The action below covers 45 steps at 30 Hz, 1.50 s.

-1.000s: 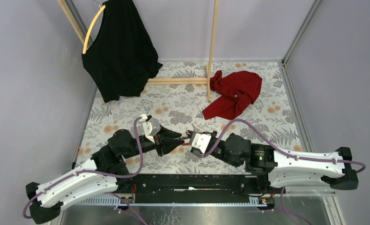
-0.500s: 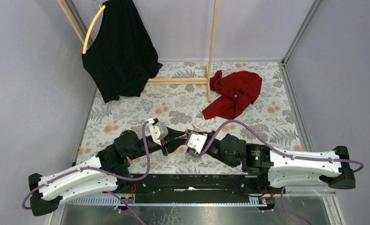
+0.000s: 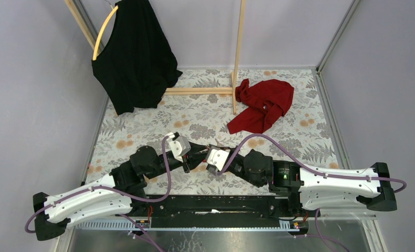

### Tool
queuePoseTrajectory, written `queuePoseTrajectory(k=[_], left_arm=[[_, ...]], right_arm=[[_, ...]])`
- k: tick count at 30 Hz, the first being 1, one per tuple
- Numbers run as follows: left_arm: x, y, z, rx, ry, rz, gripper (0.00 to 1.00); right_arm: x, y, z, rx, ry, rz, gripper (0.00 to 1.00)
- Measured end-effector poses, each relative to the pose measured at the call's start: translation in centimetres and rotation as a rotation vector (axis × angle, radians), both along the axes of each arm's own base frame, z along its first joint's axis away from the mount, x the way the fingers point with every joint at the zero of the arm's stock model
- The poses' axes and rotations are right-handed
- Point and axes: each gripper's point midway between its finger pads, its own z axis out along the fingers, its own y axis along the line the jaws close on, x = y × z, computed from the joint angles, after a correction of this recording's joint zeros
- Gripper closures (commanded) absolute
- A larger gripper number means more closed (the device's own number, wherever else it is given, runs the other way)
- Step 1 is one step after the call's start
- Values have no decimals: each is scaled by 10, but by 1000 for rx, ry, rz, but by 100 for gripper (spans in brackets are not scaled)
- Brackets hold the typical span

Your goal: Remove the keys from the keyring

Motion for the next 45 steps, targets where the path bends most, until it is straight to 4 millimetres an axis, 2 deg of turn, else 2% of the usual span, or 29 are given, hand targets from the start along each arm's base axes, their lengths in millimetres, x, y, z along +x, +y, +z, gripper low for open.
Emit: queuePoseTrajectory(k=[3,7,12,13,27,37,45], left_arm=[[1,-1,1,-2,-2,3,70],[3,0,3,-9,-3,14,78],[4,-2,5,-11,1,21,93],[4,-2,4,-10,6,21,99],[4,-9,-2,17,80,45,100],[0,-11,1,8,84,43,100],[-2,-12,-10,61,69,26,100]], right_arm=[[0,0,0,1,2,0,100],[0,1,1,0,3,0,100],[1,0,1,-3,6,-9,100],[1,-1,0,-7,8,-10,100],[4,-8,-6,-38,13,-38,100],[2,-12,-4,-29,24,-36,100],[-2,-19,-14,-82,47,-23,100]])
